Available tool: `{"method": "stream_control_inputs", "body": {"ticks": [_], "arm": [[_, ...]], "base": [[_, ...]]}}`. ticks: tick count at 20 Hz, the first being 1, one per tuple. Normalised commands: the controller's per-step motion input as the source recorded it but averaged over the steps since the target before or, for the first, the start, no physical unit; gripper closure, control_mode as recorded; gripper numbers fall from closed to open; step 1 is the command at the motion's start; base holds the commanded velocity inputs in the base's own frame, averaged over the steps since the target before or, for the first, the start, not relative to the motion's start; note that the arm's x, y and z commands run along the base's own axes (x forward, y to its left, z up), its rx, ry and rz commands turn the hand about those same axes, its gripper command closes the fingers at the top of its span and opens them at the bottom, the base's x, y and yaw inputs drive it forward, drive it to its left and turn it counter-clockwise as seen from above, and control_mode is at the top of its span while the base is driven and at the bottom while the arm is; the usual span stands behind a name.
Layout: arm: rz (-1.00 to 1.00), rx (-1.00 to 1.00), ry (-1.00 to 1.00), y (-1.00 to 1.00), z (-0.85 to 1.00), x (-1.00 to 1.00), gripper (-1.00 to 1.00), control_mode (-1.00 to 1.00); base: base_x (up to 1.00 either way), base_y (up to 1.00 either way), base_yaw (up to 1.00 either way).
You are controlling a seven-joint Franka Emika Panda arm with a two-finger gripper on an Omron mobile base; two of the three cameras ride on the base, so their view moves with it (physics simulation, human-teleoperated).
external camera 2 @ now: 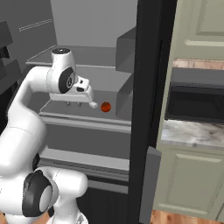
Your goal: Pick tomato from the fridge and place it on the plate on the counter.
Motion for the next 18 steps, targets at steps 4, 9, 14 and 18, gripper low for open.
{"method": "stream_control_inputs", "body": {"ticks": [4,9,14,18], "arm": [[0.00,-0.01,0.00,0.00,-0.02,0.00,-1.00,-1.00],[0.03,-0.11,-0.02,0.06,-0.13,0.00,-1.00,-1.00],[0.08,-0.07,-0.06,0.02,-0.07,0.00,-1.00,-1.00],[0.07,0.00,-0.12,0.00,-0.02,0.00,-1.00,-1.00]], "base": [[0.00,0.00,0.00],[0.00,0.00,0.00],[0.00,0.00,0.00],[0.00,0.00,0.00]]}}
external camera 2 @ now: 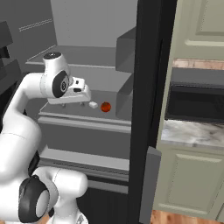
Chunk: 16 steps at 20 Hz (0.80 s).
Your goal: Pick tomato from the fridge and place it on the plate on the counter.
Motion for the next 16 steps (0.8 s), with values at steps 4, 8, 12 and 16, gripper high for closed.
{"method": "stream_control_inputs", "body": {"ticks": [4,8,12,16], "arm": [[0.08,0.00,-0.13,0.01,-0.05,0.08,-1.00,-1.00],[0.05,0.00,-0.06,0.02,-0.11,0.18,-1.00,-1.00],[0.00,0.00,0.00,0.00,-0.11,0.30,-1.00,-1.00],[-0.01,0.03,0.00,0.00,-0.11,0.33,-1.00,-1.00]], "base": [[0.00,0.00,0.00],[0.00,0.00,0.00],[0.00,0.00,0.00],[0.00,0.00,0.00]]}}
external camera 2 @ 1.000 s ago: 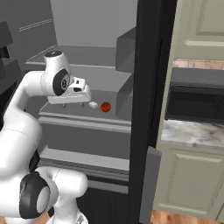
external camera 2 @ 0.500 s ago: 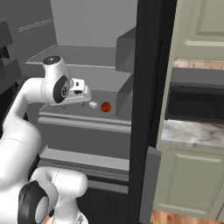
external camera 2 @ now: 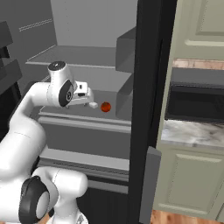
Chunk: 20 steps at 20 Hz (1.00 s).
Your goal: Pick tomato from the fridge and place it on the plate on the counter.
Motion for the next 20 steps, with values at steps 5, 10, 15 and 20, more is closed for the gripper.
{"method": "stream_control_inputs", "body": {"ticks": [5,10,15,20], "arm": [[-0.05,0.07,0.00,-0.13,-0.06,0.28,-1.00,-1.00],[-0.13,0.08,0.00,-0.23,-0.05,0.31,-1.00,-1.00],[-0.12,0.05,0.00,-0.18,-0.10,0.31,-1.00,-1.00],[-0.14,0.00,0.00,-0.06,-0.21,0.32,-1.00,-1.00]], "base": [[0.00,0.00,0.00],[0.00,0.00,0.00],[0.00,0.00,0.00],[0.00,0.00,0.00]]}}
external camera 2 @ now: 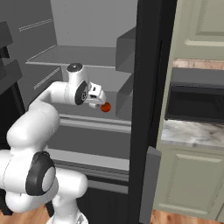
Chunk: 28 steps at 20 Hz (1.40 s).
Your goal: Pick tomato from the fridge and place it on the plate on the counter.
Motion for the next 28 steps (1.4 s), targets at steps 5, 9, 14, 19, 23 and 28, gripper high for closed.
{"method": "stream_control_inputs", "body": {"ticks": [5,9,14,19,23,28], "arm": [[-0.14,0.01,0.00,-0.06,-0.15,0.26,-1.00,-1.00],[-0.13,0.03,0.00,-0.13,-0.12,0.23,-1.00,-1.00],[-0.09,0.07,0.00,-0.24,-0.13,0.15,-1.00,-1.00],[-0.03,0.06,0.00,-0.12,-0.25,0.21,-1.00,-1.00],[-0.02,0.03,0.00,0.00,-0.31,0.27,-1.00,-1.00],[-0.02,0.02,-0.01,0.00,-0.19,0.30,-1.00,-1.00]], "base": [[0.00,0.00,0.00],[0.00,0.00,0.00],[0.00,0.00,0.00],[0.00,0.00,0.00],[0.00,0.00,0.00],[0.00,0.00,0.00]]}}
